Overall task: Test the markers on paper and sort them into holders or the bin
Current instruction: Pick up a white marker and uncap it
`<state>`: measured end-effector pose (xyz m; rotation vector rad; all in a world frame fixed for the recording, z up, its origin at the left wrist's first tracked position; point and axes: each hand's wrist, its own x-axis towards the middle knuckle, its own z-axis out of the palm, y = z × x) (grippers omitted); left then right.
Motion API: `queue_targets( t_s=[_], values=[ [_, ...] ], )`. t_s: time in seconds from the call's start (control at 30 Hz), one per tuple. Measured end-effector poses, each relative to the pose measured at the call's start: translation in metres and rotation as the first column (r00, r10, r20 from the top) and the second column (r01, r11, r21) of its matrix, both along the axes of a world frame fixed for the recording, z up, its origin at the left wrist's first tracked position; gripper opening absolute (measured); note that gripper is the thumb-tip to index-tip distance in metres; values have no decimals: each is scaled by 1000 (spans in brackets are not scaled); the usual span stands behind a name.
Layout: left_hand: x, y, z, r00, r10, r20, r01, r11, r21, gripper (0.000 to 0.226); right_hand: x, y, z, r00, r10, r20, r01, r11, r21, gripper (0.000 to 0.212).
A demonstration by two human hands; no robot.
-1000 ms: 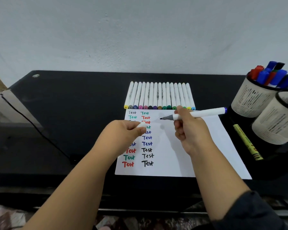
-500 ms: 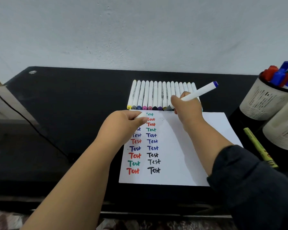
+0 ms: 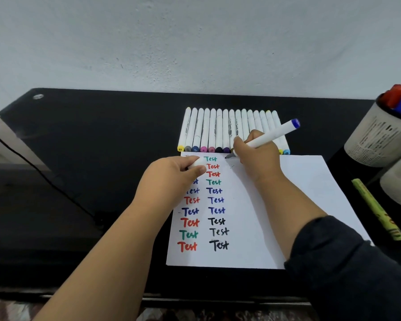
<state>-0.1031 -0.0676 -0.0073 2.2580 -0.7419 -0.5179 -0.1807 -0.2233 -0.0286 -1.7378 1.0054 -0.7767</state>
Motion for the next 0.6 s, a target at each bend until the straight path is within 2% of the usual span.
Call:
queue_targets(
  t_s=[0.37, 0.6],
  values=[
    [0, 2, 1, 1000, 14, -18, -14, 1000, 0, 41, 0, -1, -1, 998, -3, -63, -4, 995, -101, 31],
    [-1, 1, 2, 1000, 23, -13, -23, 1000, -14, 37, -1, -3, -2, 1000, -6, -30, 5, 999, -49, 30]
  ],
)
